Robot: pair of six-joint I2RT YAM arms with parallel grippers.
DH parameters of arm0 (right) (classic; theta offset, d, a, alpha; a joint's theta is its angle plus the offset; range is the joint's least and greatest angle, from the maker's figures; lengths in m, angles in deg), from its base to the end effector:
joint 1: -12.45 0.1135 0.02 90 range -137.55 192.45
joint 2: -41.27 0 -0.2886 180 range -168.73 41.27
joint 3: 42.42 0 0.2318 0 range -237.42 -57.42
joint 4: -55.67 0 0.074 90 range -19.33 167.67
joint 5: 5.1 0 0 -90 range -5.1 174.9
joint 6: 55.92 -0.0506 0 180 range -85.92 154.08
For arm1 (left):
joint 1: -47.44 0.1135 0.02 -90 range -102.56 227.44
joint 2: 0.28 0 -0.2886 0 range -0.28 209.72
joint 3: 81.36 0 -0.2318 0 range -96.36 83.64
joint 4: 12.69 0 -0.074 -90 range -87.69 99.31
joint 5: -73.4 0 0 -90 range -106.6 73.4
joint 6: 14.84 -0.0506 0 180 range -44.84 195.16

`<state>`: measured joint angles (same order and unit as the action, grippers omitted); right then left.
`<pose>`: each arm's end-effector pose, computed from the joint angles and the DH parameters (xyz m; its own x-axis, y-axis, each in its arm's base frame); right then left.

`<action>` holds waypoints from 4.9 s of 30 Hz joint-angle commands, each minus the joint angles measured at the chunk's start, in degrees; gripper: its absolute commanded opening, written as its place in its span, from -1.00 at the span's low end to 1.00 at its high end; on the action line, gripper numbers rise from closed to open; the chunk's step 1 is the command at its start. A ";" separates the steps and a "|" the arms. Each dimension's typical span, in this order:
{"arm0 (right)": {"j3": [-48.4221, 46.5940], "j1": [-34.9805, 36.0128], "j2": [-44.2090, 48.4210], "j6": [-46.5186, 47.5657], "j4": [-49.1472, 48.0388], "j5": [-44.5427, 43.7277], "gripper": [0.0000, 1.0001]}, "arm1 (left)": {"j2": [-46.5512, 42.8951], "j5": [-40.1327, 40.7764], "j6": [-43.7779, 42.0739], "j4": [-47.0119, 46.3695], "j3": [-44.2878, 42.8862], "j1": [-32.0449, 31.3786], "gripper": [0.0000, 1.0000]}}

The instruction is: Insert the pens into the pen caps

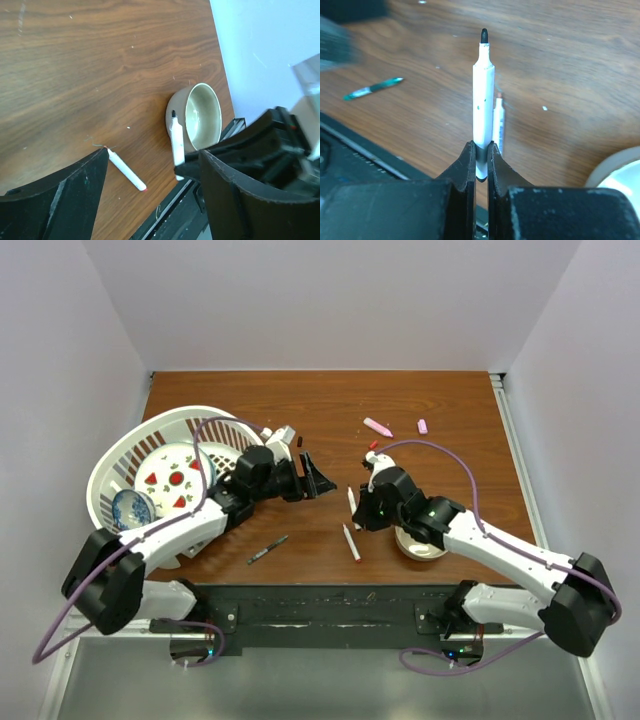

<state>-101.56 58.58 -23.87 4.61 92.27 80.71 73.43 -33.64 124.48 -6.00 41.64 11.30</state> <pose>0.1557 0.1566 0.2669 -0.7438 -0.0657 -0.6652 -0.3627 0.8756 0.3191 0.2120 -0.1732 0.2753 -0.8014 -0.3126 -0.5100 0.2659 0.5775 -0.7719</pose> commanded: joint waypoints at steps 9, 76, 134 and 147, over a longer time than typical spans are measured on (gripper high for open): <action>-3.14 1.07 2.31 -4.36 -5.52 3.04 -1.00 | 7.06 -3.18 2.36 -13.39 -2.65 -2.79 0.42; 5.21 1.16 26.03 -3.48 -2.10 -5.04 -1.00 | 56.53 26.09 -35.35 47.87 -74.10 9.07 -0.03; 2.48 1.16 28.93 -2.96 0.89 -7.15 -1.00 | 42.39 5.61 -66.11 31.52 -48.88 1.78 -0.21; 1.60 1.16 33.24 -2.61 4.15 -9.35 -1.00 | 37.39 10.89 -37.48 26.80 -39.58 1.34 -0.14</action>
<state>-97.60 59.65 8.85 1.11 96.12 73.63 114.74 -24.48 71.96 25.12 -2.68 12.91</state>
